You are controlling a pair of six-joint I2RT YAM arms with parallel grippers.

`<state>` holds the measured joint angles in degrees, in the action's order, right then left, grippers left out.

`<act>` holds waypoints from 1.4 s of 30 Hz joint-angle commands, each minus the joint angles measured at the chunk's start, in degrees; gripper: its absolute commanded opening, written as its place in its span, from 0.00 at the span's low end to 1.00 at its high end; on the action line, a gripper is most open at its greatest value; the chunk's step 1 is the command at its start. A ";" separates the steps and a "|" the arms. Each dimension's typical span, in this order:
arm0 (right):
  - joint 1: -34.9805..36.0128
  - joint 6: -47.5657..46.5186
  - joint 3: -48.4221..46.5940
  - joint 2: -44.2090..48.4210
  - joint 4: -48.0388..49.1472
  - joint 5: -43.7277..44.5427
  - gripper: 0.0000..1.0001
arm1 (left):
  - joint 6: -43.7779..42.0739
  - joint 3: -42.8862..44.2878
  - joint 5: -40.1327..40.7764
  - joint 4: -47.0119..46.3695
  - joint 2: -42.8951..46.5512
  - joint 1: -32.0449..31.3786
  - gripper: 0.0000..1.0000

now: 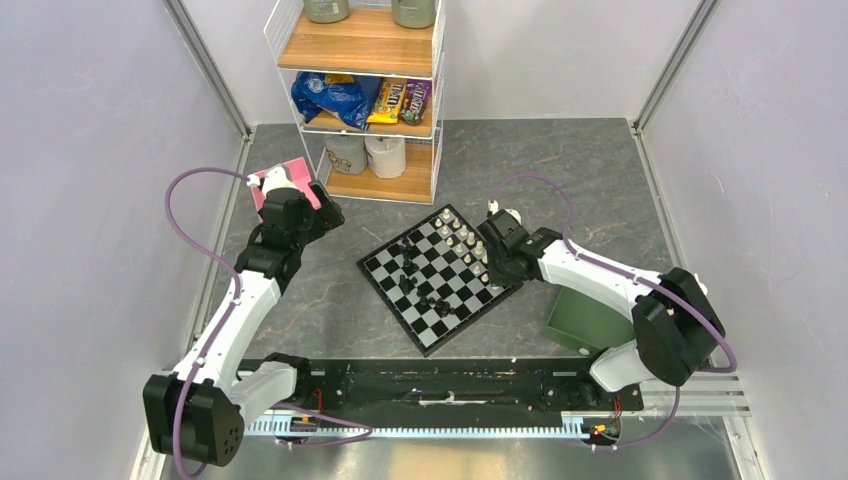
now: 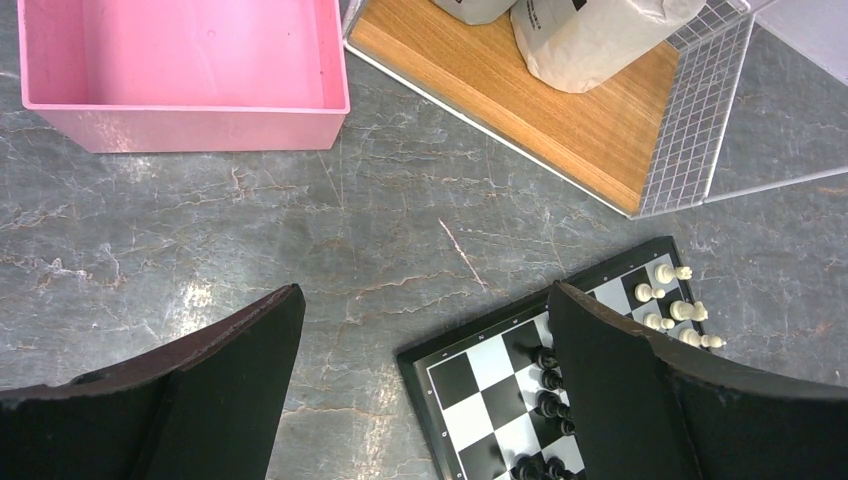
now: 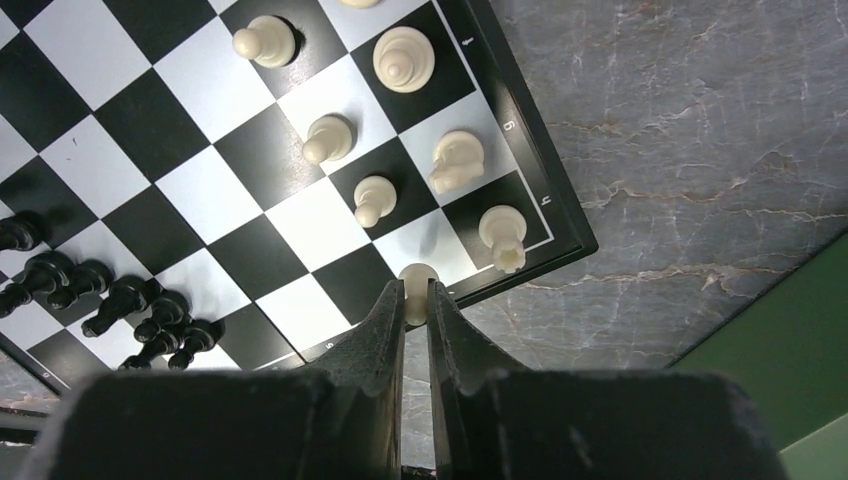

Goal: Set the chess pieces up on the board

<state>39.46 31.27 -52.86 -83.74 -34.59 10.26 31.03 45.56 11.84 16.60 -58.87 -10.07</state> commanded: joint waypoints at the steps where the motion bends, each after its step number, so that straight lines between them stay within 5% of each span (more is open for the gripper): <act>1: -0.71 -0.66 0.61 -0.62 2.00 -0.29 0.17 | 0.44 -0.05 0.06 -1.31 0.87 0.31 0.99; 10: -0.83 -0.03 1.71 -2.53 3.12 -1.56 0.19 | 0.58 0.06 -0.39 -1.85 0.06 0.31 0.98; 19: -0.70 -1.25 -0.05 -0.30 2.23 -2.92 0.38 | 0.44 0.65 -0.52 -1.92 -0.22 0.31 0.98; 27: -0.14 -2.97 -4.53 4.03 0.77 -6.47 0.43 | 0.71 0.93 -0.98 -2.32 -0.60 0.31 0.99; 37: 3.03 -3.04 -15.46 -7.39 4.27 -10.06 0.44 | -0.42 0.54 -2.12 -2.58 -1.68 0.30 0.98; 42: 3.43 -3.58 -20.30 -11.58 4.44 -9.21 0.44 | -3.85 3.20 -10.37 -3.37 -6.58 0.31 0.98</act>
<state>42.63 28.77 -68.53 -93.76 -31.59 1.21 30.57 45.63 8.29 15.75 -61.93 -10.00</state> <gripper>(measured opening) 0.438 0.985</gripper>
